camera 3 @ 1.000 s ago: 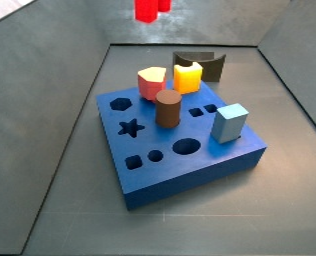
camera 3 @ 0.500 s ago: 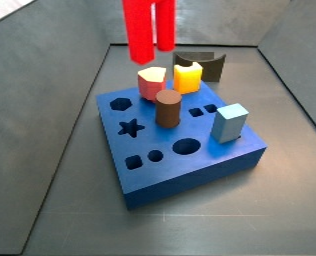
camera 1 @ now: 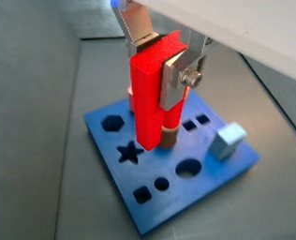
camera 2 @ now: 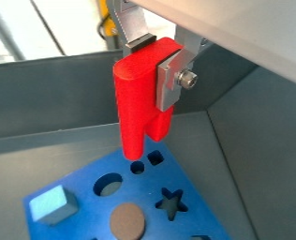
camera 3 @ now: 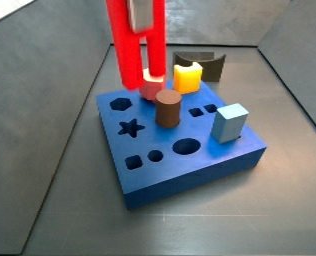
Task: Pick up the square-circle object. Move up. Place the square-circle object on the fixture. Regrasp the square-circle object. Move to above the board. Insert the square-circle object.
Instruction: Insert the square-circle object.
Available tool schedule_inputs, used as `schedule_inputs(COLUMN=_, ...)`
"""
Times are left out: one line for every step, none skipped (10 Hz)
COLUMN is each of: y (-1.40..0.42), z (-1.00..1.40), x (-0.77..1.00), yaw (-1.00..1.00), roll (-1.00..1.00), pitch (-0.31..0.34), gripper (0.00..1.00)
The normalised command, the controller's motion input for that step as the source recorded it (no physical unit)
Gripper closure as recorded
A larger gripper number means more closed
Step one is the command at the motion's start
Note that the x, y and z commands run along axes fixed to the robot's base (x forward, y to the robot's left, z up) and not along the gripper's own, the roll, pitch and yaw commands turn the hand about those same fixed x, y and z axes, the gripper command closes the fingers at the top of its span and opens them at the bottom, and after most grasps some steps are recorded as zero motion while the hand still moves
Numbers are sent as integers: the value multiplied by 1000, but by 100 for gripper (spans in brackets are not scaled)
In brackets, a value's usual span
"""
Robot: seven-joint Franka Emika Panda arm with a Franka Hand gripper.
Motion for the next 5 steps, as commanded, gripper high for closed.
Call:
schedule_inputs(y=-274, z=-994, x=271, yaw=-466, roll=0, pitch=59, gripper=100)
schedule_inputs(y=-277, z=-757, x=194, yaw=-511, roll=-36, pitch=36, gripper=100)
schedule_inputs(y=-226, z=-654, x=83, yaw=-620, roll=-61, pitch=29, gripper=100)
schedule_inputs(y=0, z=-786, x=23, yaw=-580, roll=-67, pitch=107, gripper=100)
schedule_inputs(y=0, z=-243, x=-26, yaw=-80, roll=6, pitch=0, gripper=100)
